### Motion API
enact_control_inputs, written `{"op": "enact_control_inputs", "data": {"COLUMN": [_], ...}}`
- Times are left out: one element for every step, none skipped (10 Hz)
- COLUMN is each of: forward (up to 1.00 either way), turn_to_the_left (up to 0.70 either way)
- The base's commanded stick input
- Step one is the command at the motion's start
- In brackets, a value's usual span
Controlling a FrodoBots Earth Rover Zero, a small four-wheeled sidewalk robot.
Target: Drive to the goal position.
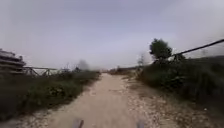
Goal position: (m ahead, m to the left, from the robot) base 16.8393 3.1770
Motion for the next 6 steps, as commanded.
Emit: {"op": "enact_control_inputs", "data": {"forward": [0.7, 0.7, 0.7, 0.7, 0.7, 0.7], "turn_to_the_left": [0.0, 0.0, 0.0, 0.0, 0.0, 0.0]}}
